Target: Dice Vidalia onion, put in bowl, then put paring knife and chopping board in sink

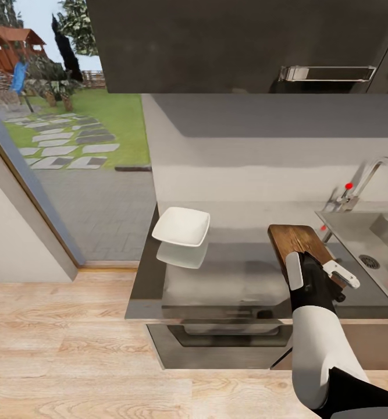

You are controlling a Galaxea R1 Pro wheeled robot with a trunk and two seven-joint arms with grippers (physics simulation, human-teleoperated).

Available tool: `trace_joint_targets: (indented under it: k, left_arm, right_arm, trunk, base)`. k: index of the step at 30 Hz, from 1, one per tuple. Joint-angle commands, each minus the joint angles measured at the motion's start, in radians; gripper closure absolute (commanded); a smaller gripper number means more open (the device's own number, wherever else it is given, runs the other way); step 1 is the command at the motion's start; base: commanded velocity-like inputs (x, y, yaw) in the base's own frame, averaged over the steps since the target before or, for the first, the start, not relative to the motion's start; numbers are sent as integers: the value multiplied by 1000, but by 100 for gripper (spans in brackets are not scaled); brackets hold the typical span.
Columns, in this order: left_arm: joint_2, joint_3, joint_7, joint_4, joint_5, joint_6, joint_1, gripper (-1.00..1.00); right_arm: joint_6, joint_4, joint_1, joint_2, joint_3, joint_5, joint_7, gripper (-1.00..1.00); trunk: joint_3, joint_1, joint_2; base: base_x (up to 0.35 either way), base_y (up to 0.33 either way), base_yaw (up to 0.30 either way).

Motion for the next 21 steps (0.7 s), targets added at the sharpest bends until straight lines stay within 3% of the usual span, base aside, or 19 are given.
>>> trace_joint_targets:
  k: [1,8,9,21]
  left_arm:
    - [0,0,-1,-1,0,-2,0,-100]
    - [0,0,-1,-1,0,-2,0,-100]
    - [0,0,-1,-1,0,-2,0,-100]
    - [0,0,-1,-1,0,-2,0,-100]
  right_arm:
    - [19,59,0,0,-3,-2,-4,-100]
    - [19,58,0,0,-3,-3,-4,-100]
    - [19,58,0,0,-3,-3,-4,100]
    - [19,57,0,-1,-3,-3,-5,100]
  trunk:
    - [-1,0,-1]
    - [-1,0,-1]
    - [-1,0,-1]
    - [-1,0,-1]
  base:
    - [0,0,0]
    - [0,0,0]
    - [0,0,0]
    - [0,0,0]
